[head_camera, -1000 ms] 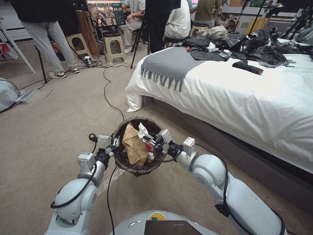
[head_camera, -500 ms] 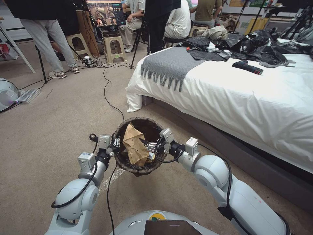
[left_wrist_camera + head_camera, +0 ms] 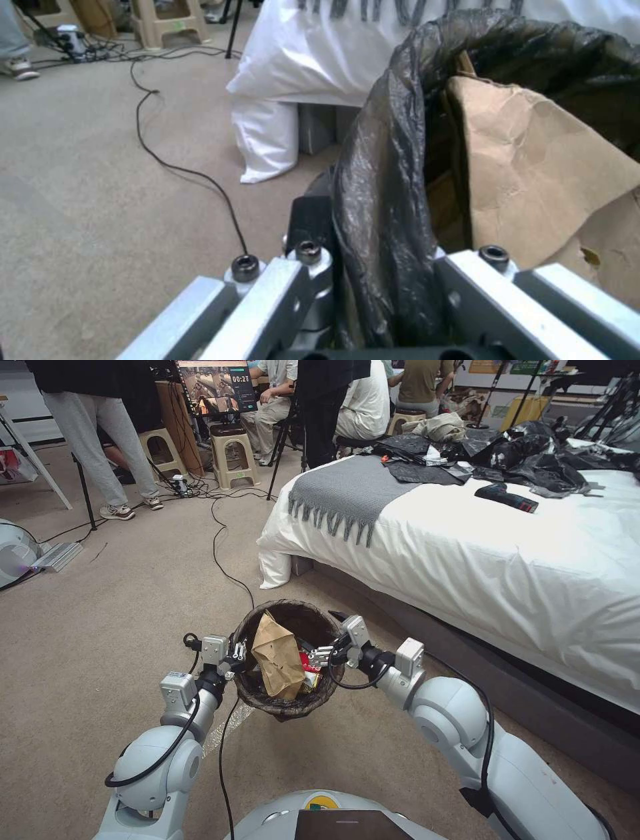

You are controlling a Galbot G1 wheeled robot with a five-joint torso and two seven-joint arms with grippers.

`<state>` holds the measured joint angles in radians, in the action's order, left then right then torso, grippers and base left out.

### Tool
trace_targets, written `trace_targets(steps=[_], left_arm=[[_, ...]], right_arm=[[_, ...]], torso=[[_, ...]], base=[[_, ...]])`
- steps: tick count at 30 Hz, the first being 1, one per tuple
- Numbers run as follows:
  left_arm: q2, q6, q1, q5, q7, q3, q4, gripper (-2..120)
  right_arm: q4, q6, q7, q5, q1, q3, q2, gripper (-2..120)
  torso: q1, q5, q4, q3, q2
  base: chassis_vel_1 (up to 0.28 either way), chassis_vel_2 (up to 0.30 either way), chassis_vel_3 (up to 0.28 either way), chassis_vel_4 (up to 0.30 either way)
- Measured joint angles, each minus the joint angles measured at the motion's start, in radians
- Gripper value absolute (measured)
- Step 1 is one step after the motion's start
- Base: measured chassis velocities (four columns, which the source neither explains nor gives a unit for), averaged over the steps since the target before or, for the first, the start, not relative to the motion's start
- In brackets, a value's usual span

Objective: Pick up the trash bin, then pick up the garbage from the floor and place it into the trash bin.

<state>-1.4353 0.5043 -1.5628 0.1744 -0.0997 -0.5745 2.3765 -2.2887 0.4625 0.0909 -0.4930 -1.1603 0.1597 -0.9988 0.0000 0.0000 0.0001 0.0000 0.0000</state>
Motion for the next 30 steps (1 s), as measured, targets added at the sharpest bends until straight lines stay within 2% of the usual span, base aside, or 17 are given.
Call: trace_targets(steps=[5,7,8,12,17,20,24,30], left_arm=[[0.000,0.000,-0.002,0.001,0.001,-0.004,-0.001,7],[0.000,-0.005,-0.003,0.001,0.001,-0.007,-0.004,7],[0.000,-0.005,-0.003,0.001,0.001,-0.007,-0.004,7],[0.002,-0.007,-0.003,0.004,0.001,-0.013,-0.006,7],[0.003,-0.006,-0.003,0.004,0.001,-0.012,-0.007,7],[0.004,-0.005,-0.003,0.005,0.001,-0.012,-0.009,7],[0.004,-0.003,-0.008,0.006,0.000,-0.013,-0.009,7],[0.002,-0.002,-0.022,0.006,-0.002,-0.015,-0.007,7]], right_arm=[[0.003,-0.092,-0.004,0.133,-0.064,0.063,-0.015,100],[0.020,-0.158,-0.005,0.221,-0.118,0.115,-0.052,100],[0.020,-0.158,-0.005,0.221,-0.118,0.115,-0.052,100],[0.057,-0.308,-0.037,0.349,-0.249,0.251,-0.196,100],[0.056,-0.373,-0.043,0.369,-0.327,0.337,-0.264,100],[0.044,-0.447,-0.045,0.383,-0.412,0.424,-0.322,100],[0.035,-0.509,-0.036,0.393,-0.487,0.474,-0.360,100],[0.034,-0.570,-0.034,0.407,-0.552,0.490,-0.395,100]], torso=[[0.000,-0.0001,0.0000,0.000,0.000],[0.000,-0.0002,-0.0001,0.000,0.000],[0.000,-0.0002,-0.0001,0.000,0.000],[0.000,0.0002,0.0000,0.000,0.000],[0.000,-0.0001,-0.0003,0.000,0.000],[0.000,-0.0001,-0.0001,0.000,0.000],[0.000,-0.0002,-0.0004,0.000,0.000],[0.000,-0.0001,0.0000,0.000,0.000]], base=[[0.000,0.000,0.000,0.000],[0.000,0.000,0.000,0.000],[0.000,0.000,0.000,0.000],[0.000,0.000,0.000,0.000],[0.000,0.000,0.000,0.000],[0.000,0.000,0.000,0.000],[0.000,0.000,0.000,0.000],[0.000,0.000,0.000,0.000]])
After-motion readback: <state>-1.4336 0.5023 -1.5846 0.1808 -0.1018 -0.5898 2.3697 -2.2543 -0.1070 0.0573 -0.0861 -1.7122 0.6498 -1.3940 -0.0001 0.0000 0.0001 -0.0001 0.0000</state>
